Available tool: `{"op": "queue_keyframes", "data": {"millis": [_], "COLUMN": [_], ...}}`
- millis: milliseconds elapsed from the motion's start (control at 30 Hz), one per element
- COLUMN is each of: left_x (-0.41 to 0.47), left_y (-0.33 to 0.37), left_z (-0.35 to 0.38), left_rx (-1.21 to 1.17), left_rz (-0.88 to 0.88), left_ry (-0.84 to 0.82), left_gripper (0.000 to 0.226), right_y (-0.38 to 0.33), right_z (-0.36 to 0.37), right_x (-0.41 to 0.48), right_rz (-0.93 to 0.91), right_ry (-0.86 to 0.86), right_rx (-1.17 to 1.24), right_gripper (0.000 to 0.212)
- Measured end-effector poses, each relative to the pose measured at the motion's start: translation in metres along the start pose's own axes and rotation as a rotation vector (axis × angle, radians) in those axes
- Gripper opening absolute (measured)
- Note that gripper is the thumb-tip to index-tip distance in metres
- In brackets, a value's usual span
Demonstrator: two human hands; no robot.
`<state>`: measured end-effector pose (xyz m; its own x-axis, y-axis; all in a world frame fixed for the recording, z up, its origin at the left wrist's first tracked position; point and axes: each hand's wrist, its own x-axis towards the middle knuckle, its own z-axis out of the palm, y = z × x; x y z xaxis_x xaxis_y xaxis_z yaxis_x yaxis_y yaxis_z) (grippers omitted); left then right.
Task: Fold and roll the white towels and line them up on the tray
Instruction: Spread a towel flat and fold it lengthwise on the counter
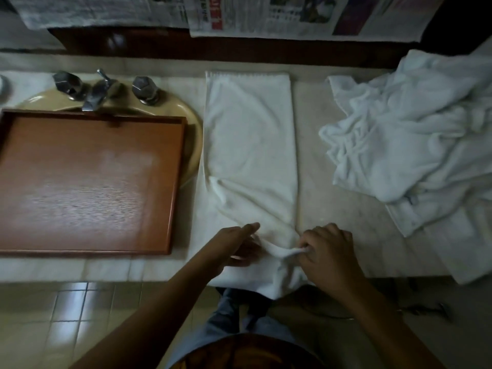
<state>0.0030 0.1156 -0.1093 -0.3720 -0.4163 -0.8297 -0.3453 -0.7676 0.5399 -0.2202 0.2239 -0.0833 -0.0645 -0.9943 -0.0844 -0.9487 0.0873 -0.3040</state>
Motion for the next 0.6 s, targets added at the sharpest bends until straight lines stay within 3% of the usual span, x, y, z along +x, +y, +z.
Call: {"op": "queue_keyframes", "data": {"millis": [67,133,233,267,333,400,500,533,600], "left_x": [-0.006,-0.012,-0.028,-0.033,-0.045,-0.053,-0.056,-0.055,-0.051], "left_y": [-0.005,-0.01,-0.016,-0.022,-0.035,-0.049,-0.068,-0.075,-0.084], "left_z": [0.016,0.028,0.025,0.017,-0.003,-0.02,-0.035,-0.037,-0.04], "left_rx": [-0.089,-0.202,-0.38,-0.444,-0.467,-0.243,0.443,0.563,0.579], "left_rz": [-0.009,0.044,0.165,0.196,0.194,0.181,0.282,0.302,0.329], "left_ry": [-0.024,-0.019,-0.103,-0.151,-0.12,0.12,0.607,0.69,0.757], "left_gripper": [0.055,0.043,0.046,0.048,0.044,0.031,0.01,0.016,0.021], "right_y": [-0.021,-0.04,-0.052,-0.05,-0.04,-0.029,-0.012,-0.008,-0.001], "right_z": [-0.018,-0.03,-0.042,-0.043,-0.039,-0.026,0.0,0.008,0.025], "right_x": [-0.01,-0.024,-0.043,-0.048,-0.051,-0.047,-0.031,-0.024,-0.008], "right_rz": [-0.137,-0.229,-0.097,-0.034,0.048,0.134,0.303,0.356,0.462], "right_ry": [-0.037,-0.181,-0.505,-0.526,-0.406,-0.254,-0.17,-0.189,-0.259], "right_rx": [0.034,0.097,0.434,0.57,0.723,0.723,0.621,0.582,0.492], "right_gripper": [0.007,0.012,0.014,0.013,0.016,0.017,0.014,0.014,0.027]}}
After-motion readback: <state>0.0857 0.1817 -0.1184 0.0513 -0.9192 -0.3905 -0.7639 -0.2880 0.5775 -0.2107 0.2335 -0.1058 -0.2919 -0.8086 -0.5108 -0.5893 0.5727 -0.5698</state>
